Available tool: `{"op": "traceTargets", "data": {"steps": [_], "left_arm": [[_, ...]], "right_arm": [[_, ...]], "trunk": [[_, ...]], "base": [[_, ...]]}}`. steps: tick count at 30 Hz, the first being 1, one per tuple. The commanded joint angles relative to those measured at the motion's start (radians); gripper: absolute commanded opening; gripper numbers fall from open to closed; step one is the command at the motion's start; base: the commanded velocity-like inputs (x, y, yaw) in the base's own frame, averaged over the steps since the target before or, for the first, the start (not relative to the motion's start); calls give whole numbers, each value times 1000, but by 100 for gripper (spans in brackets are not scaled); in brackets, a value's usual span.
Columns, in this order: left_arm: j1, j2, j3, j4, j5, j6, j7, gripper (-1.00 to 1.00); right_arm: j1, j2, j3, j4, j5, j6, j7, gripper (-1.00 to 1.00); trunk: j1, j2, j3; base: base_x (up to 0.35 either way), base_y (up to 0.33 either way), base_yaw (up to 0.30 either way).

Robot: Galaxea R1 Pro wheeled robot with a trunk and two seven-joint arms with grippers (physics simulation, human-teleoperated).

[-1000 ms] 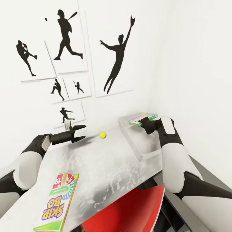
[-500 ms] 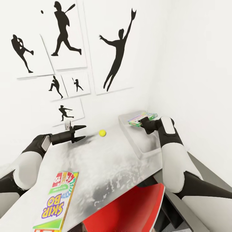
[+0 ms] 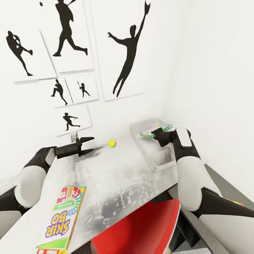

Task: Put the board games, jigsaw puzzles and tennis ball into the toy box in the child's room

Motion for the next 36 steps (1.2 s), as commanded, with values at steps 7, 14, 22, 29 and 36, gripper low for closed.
{"op": "traceTargets", "data": {"steps": [7, 14, 22, 29, 36], "left_arm": [[-3, -1, 7, -1, -10, 7, -7, 100], [-10, 0, 7, -2, -9, 7, -8, 100], [-11, 0, 7, -2, -9, 7, -9, 100], [-13, 0, 7, -2, -3, 7, -9, 100], [-14, -1, 7, -2, -2, 7, -9, 100]], "right_arm": [[-4, 1, -4, -2, -12, 0, -9, -100], [-14, 1, -2, -2, -12, 1, -7, -100], [-16, 1, -2, -2, -12, 1, -6, -100], [-17, 1, -2, -3, -12, 2, -4, -100], [-69, 1, -1, -6, -12, 6, -2, -100]], "trunk": [[1, -2, -14], [1, -2, -25], [1, -2, -38], [1, -2, -50], [1, -2, -61]], "base": [[0, 0, 0], [0, 0, 0], [0, 0, 0], [0, 0, 0], [0, 0, 0]]}}
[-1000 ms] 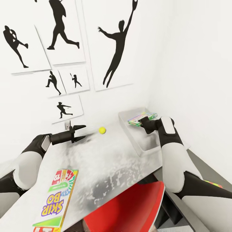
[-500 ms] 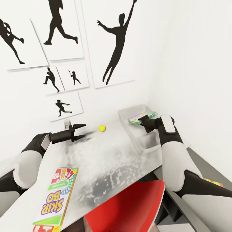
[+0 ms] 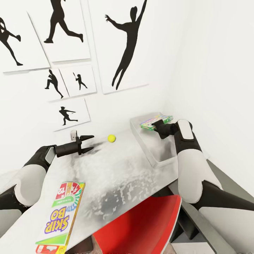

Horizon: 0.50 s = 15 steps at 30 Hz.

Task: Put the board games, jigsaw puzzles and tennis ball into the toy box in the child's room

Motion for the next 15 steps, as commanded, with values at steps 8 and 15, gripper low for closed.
{"op": "traceTargets", "data": {"steps": [8, 15], "left_arm": [[-1, -1, 7, 0, -10, 7, -7, 100], [-1, -1, 7, 0, -9, 7, -7, 100]], "right_arm": [[-65, 1, 0, 0, -5, 7, -11, -100], [-83, 1, 3, 2, -5, 8, -10, -100]], "trunk": [[1, -2, -15], [1, -2, -27]], "base": [[0, 0, 0], [0, 0, 0]]}}
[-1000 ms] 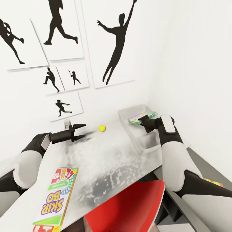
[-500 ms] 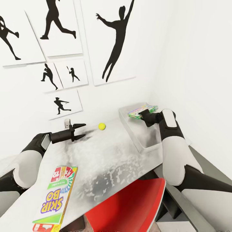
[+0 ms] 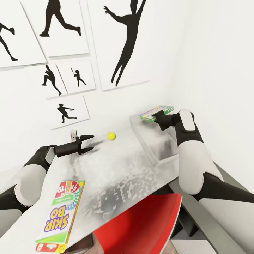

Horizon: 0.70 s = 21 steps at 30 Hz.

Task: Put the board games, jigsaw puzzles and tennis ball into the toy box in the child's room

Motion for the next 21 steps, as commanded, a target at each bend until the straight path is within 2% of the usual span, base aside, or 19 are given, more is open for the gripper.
{"op": "traceTargets", "data": {"steps": [1, 7, 13, 21], "left_arm": [[-1, -1, 7, 0, -10, 7, -7, 100], [-1, -1, 7, 0, -10, 7, -7, 100], [-2, -1, 8, 0, -10, 7, -7, 100], [-14, -1, 8, 0, -10, 7, -7, 100]], "right_arm": [[-2, 1, -3, -1, -11, 0, -10, -100], [-3, 1, -3, 2, -10, 1, -7, -100], [-6, 1, -1, 7, -8, -1, 43, -100], [-23, 1, -1, 70, -1, -9, 55, -100]], "trunk": [[1, -2, -4], [1, -2, -13], [1, -2, -23], [1, -2, -35]], "base": [[0, 0, 0], [0, 0, 0], [0, 0, 0], [0, 0, 0]]}}
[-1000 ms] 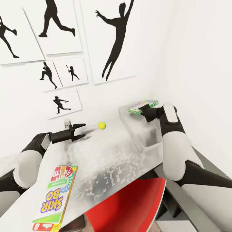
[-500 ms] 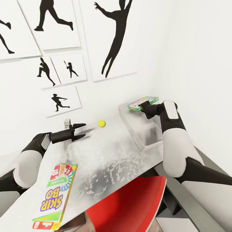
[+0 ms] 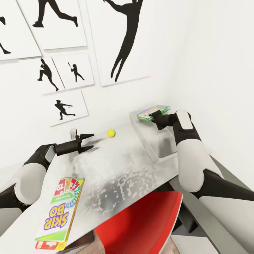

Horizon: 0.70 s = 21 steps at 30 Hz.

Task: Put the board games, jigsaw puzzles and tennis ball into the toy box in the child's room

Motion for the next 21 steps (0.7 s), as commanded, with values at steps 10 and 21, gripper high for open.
{"op": "traceTargets", "data": {"steps": [10, 21], "left_arm": [[-4, 0, 6, 0, -5, 7, -7, 100], [-4, 1, 6, 0, -4, 7, -11, 100]], "right_arm": [[-3, 1, -4, 0, -9, 0, -11, -100], [-3, 1, -4, -5, -7, -1, -11, -100]], "trunk": [[1, -2, -4], [1, -2, -4]], "base": [[0, 0, 0], [0, 0, 0]]}}
